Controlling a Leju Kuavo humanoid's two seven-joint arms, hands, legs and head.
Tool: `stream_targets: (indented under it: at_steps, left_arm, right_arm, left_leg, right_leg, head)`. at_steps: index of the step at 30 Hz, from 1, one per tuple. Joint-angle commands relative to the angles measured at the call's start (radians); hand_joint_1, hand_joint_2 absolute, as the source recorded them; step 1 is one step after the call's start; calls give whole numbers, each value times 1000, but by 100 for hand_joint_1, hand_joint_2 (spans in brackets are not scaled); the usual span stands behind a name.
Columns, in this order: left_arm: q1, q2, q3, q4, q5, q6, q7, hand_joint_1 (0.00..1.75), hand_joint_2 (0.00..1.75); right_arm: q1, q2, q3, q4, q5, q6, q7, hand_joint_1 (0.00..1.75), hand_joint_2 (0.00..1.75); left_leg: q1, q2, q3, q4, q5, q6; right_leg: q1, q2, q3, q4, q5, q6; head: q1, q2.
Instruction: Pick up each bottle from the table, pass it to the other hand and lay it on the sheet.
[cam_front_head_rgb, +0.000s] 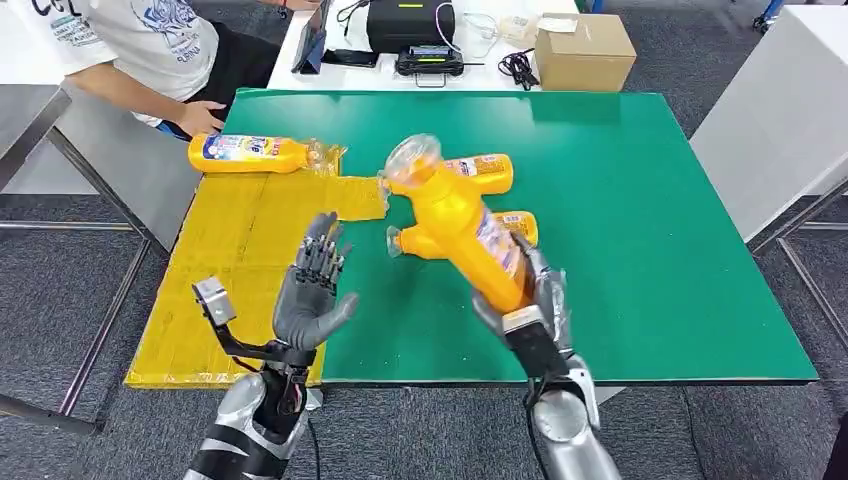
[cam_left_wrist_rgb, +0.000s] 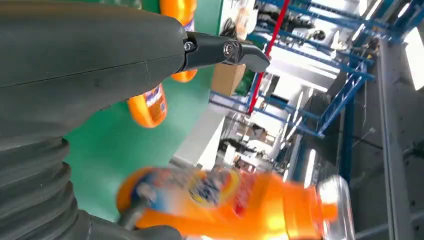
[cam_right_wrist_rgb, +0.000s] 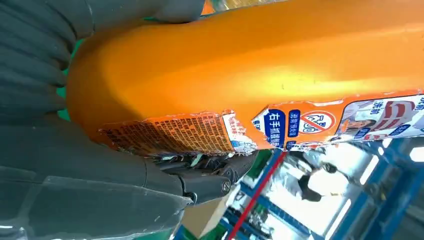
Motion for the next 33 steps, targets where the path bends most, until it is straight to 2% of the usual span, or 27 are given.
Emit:
stream_targets:
  at_steps: [1, 4, 5, 14, 15, 19, 33]
  left_arm:
    - [-28, 37, -90, 62, -36, 24, 12, 0, 175]
    - [-31, 36, -95, 68, -50, 38, 7, 0, 175]
    - [-62, 28, -90, 124, -182, 135, -43, 0, 175]
    - [-58, 29, -87, 142, -186, 135, -43, 0, 175]
    - [-59, 27, -84, 147, -188, 136, -43, 0, 175]
    - [-67, 12, -56, 176, -134, 60, -16, 0, 175]
    - [-77, 7, -56, 212, -127, 66, -10, 0, 175]
  right_arm:
    - [-47, 69, 129, 244, 52, -31, -5, 175, 175]
    - [-52, 77, 139, 257, 51, -38, -6, 175, 175]
    - [-96, 92, 216, 333, 39, -47, 13, 175, 175]
    - [-104, 87, 218, 342, 36, -44, 12, 175, 175]
    - [-106, 86, 221, 346, 35, -39, 14, 175, 175]
    - [-146, 83, 289, 474, 67, -2, 41, 175, 175]
    - [-176, 87, 349, 567, 121, 5, 37, 175, 175]
  left_leg:
    - [2, 4, 7, -1, -2, -2]
    - [2, 4, 7, -1, -2, -2]
    - [2, 4, 7, -1, -2, -2]
    - [2, 4, 7, -1, -2, -2]
    - [1, 3, 4, -1, -1, -1]
    - [2, 4, 7, -1, -2, -2]
    - [1, 1, 4, -1, 0, -1]
  right_leg:
    - [2, 3, 6, -2, -1, -3]
    - [2, 3, 6, -2, -1, -3]
    - [2, 3, 6, -2, -1, -3]
    - [2, 3, 6, -2, -1, -3]
    - [1, 3, 3, -2, 0, -2]
    - [2, 3, 6, -2, -1, -3]
    - [1, 0, 3, -1, -1, -2]
  head:
    - [0, 0]
    - [0, 0]
    - [0, 0]
    - [0, 0]
    - [0, 0]
    - [0, 0]
    - [0, 0]
